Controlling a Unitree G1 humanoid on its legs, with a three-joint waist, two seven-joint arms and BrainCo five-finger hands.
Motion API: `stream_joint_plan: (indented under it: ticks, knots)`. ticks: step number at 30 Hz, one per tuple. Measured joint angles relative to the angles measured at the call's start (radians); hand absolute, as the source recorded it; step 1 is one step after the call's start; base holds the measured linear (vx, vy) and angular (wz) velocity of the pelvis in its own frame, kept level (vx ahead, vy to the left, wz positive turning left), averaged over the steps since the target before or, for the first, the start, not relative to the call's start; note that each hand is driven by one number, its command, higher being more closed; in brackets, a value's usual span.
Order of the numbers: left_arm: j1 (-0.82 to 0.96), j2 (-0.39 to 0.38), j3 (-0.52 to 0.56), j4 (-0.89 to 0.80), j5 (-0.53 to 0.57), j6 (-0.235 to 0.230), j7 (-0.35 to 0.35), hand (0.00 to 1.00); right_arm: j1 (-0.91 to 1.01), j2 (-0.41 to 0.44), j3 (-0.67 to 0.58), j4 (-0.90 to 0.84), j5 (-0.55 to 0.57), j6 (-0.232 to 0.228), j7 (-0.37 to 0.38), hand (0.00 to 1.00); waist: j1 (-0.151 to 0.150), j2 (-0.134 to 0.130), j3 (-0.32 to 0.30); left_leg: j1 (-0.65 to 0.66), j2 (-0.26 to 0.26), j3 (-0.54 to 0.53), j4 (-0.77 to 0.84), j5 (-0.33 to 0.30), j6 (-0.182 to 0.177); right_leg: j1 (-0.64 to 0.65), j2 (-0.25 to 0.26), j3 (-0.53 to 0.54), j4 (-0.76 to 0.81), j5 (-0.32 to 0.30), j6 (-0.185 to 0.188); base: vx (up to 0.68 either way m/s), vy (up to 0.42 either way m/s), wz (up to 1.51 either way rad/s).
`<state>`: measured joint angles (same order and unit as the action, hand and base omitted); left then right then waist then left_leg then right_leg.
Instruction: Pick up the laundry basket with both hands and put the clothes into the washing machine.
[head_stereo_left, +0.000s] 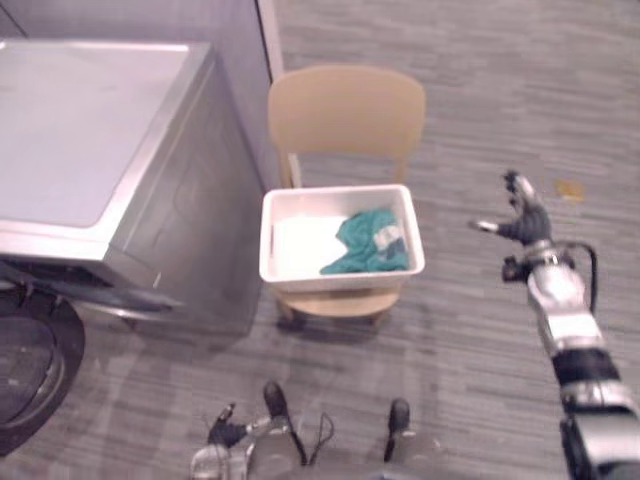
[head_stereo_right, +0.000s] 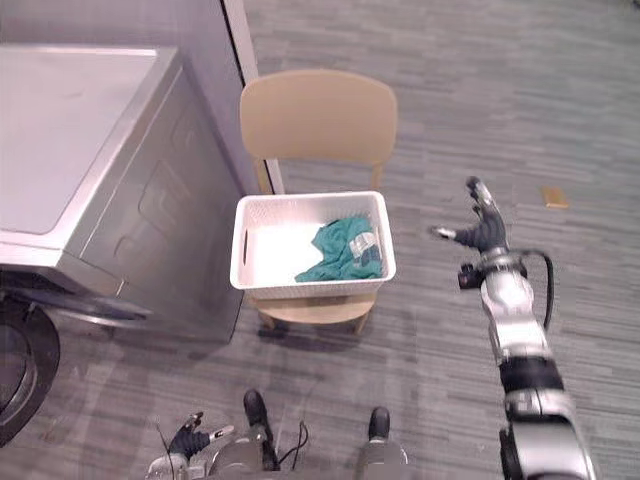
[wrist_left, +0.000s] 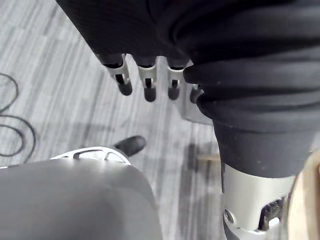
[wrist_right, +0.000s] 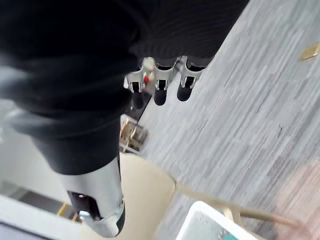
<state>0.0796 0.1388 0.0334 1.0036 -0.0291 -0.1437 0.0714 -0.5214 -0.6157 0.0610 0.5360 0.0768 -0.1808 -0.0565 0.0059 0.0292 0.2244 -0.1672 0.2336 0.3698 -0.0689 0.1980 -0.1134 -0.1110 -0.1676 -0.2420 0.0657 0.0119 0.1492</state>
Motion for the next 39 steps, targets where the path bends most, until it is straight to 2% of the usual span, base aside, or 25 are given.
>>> stream_joint_plan:
  ticks: [3,4,6,7,12,15,20,22,26,30,31,34,38,39]
  knots:
    - [-0.032,0.001,-0.007,-0.033,-0.026,-0.012,0.007,0.0,-0.16,-0.055,0.165,0.141,-0.001,0.0,0.049,0.0,0.025,0.002,0.066,-0.052,0.012,-0.035,0.046,-0.003,0.003,-0.015,0.006,-0.021,0.011,0.003,-0.003,-0.07,0.005,0.25]
    - [-0.053,0.004,-0.021,-0.056,-0.044,-0.019,0.009,0.0,-0.239,-0.084,0.225,0.198,-0.011,-0.001,0.077,0.0,0.04,0.01,0.108,-0.083,0.018,-0.053,0.066,-0.003,0.004,-0.033,0.008,-0.034,0.027,0.003,-0.004,-0.09,0.01,0.31]
    - [-0.066,0.004,-0.031,-0.072,-0.053,-0.02,0.016,0.0,-0.308,-0.106,0.268,0.243,-0.042,0.0,0.097,0.0,0.05,0.023,0.146,-0.113,0.021,-0.068,0.085,-0.003,0.005,-0.055,0.006,-0.045,0.05,0.003,-0.004,-0.11,0.025,0.19]
    - [-0.074,0.004,-0.032,-0.09,-0.063,-0.021,0.019,0.0,-0.345,-0.124,0.29,0.265,-0.068,0.0,0.109,0.0,0.066,0.03,0.173,-0.128,0.022,-0.069,0.092,-0.003,0.005,-0.075,0.002,-0.045,0.066,0.003,-0.004,-0.12,0.036,0.11]
    - [-0.085,0.004,-0.032,-0.115,-0.097,-0.036,0.025,0.0,-0.391,-0.146,0.376,0.279,-0.128,0.0,0.126,0.0,0.07,0.044,0.228,-0.218,0.012,-0.098,0.126,-0.008,0.014,-0.158,-0.018,-0.059,0.126,-0.009,-0.009,-0.07,0.02,0.1]
    - [-0.097,0.001,-0.031,-0.136,-0.122,-0.039,0.038,0.0,-0.39,-0.146,0.414,0.321,-0.135,0.0,0.128,0.0,0.092,0.047,0.242,-0.263,0.011,-0.103,0.139,-0.008,0.016,-0.206,-0.028,-0.062,0.157,-0.017,-0.009,-0.06,-0.002,0.08]
    - [-0.104,-0.009,-0.031,-0.197,-0.158,-0.041,0.046,0.0,-0.39,-0.144,0.427,0.331,-0.202,-0.001,0.123,0.0,0.103,0.047,0.247,-0.333,0.009,-0.116,0.137,0.009,0.036,-0.27,-0.041,-0.084,0.191,-0.026,-0.011,-0.03,-0.007,0.12]
    - [-0.105,-0.025,-0.032,-0.249,-0.159,-0.042,0.054,0.0,-0.391,-0.144,0.427,0.36,-0.211,-0.001,0.121,0.0,0.121,0.045,0.248,-0.354,0.006,-0.112,0.138,0.012,0.04,-0.296,-0.045,-0.086,0.202,-0.026,-0.011,0.0,0.0,0.0]
    - [-0.108,-0.056,-0.031,-0.321,-0.16,-0.048,0.064,0.0,-0.398,-0.143,0.425,0.358,-0.205,-0.007,0.115,0.0,0.117,0.03,0.257,-0.379,0.01,-0.097,0.139,0.009,0.043,-0.321,-0.06,-0.097,0.221,-0.031,-0.013,0.01,-0.011,0.05]
    - [-0.113,-0.079,-0.03,-0.387,-0.16,-0.058,0.066,0.0,-0.431,-0.146,0.417,0.346,-0.204,0.004,0.076,0.0,0.113,0.022,0.261,-0.413,0.037,-0.027,0.151,0.009,0.044,-0.356,-0.066,-0.114,0.237,-0.033,-0.014,0.0,-0.043,0.04]
    - [-0.114,-0.082,-0.029,-0.404,-0.162,-0.058,0.068,0.0,-0.44,-0.146,0.416,0.334,-0.202,0.014,0.064,0.0,0.117,0.012,0.266,-0.416,0.045,-0.008,0.159,0.009,0.044,-0.367,-0.071,-0.114,0.254,-0.039,-0.017,0.0,-0.051,0.0]
    - [-0.114,-0.093,-0.023,-0.422,-0.176,-0.058,0.084,0.0,-0.442,-0.148,0.41,0.247,-0.176,0.031,0.054,0.0,0.116,0.008,0.269,-0.43,0.048,-0.005,0.18,0.012,0.044,-0.382,-0.079,-0.121,0.28,-0.049,-0.02,0.02,-0.049,0.03]
    - [-0.114,-0.097,-0.021,-0.427,-0.178,-0.059,0.085,0.0,-0.406,-0.138,0.376,0.108,-0.122,0.028,0.052,0.0,0.119,0.005,0.269,-0.432,0.05,0.0,0.186,0.014,0.047,-0.383,-0.082,-0.119,0.289,-0.053,-0.021,0.03,-0.042,0.03]
    - [-0.115,-0.096,-0.021,-0.427,-0.188,-0.059,0.084,0.0,-0.363,-0.126,0.351,0.054,-0.103,0.014,0.051,0.0,0.117,-0.001,0.269,-0.43,0.047,0.0,0.191,0.012,0.049,-0.383,-0.088,-0.118,0.302,-0.064,-0.019,0.04,-0.042,0.05]
